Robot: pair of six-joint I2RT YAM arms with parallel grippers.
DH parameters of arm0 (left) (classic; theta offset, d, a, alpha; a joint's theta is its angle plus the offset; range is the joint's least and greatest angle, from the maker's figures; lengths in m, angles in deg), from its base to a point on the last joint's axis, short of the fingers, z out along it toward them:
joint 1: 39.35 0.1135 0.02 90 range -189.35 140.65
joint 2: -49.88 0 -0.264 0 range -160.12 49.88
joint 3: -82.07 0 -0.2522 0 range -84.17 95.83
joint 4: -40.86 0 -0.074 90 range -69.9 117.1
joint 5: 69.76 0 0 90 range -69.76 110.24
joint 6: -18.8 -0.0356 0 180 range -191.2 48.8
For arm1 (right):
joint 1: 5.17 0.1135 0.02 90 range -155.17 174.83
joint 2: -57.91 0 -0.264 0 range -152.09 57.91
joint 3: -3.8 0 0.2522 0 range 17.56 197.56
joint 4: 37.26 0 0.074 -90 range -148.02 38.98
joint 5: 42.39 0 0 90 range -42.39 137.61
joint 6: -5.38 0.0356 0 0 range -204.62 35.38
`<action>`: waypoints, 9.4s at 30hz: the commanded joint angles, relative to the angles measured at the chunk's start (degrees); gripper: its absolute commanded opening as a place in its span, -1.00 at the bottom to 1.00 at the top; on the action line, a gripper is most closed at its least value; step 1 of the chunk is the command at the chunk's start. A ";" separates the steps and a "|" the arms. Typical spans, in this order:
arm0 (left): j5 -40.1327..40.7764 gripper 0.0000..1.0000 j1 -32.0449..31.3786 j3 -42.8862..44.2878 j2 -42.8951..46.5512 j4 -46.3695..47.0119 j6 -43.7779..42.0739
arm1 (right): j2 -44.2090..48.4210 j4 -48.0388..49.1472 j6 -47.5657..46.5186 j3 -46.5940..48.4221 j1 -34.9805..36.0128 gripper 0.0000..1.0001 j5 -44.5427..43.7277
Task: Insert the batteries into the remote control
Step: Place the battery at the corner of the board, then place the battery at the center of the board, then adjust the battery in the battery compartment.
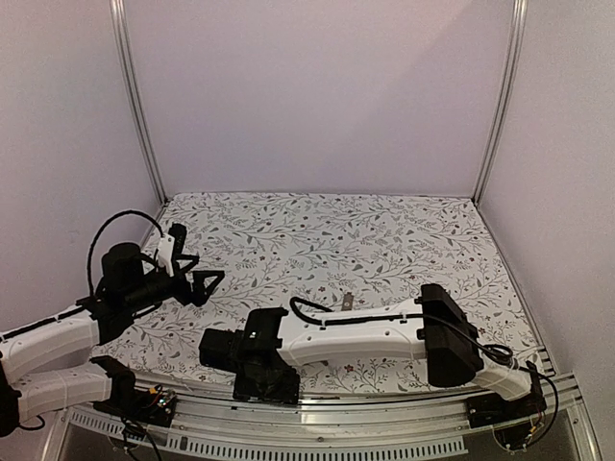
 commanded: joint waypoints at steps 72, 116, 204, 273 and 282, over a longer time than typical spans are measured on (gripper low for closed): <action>-1.20 0.96 -0.02 -4.22 0.46 6.35 2.34 | 9.50 2.47 -8.68 -8.54 -0.23 -0.65 -9.68; -11.20 0.91 -29.58 -7.63 -25.20 18.40 -13.61 | 29.09 15.76 -36.21 -50.07 -31.29 -0.39 -1.06; -15.04 0.00 -24.80 -3.96 -52.06 40.25 -24.25 | 31.24 66.69 -109.64 -66.98 -16.79 -0.14 16.21; -20.34 0.45 -24.98 -8.90 -47.67 48.55 -23.93 | 23.79 55.92 -107.50 -59.56 -13.27 -1.00 6.41; -18.81 0.47 -24.99 -7.09 -48.95 44.62 -23.57 | 24.67 55.19 -107.76 -57.51 -13.28 -0.47 6.07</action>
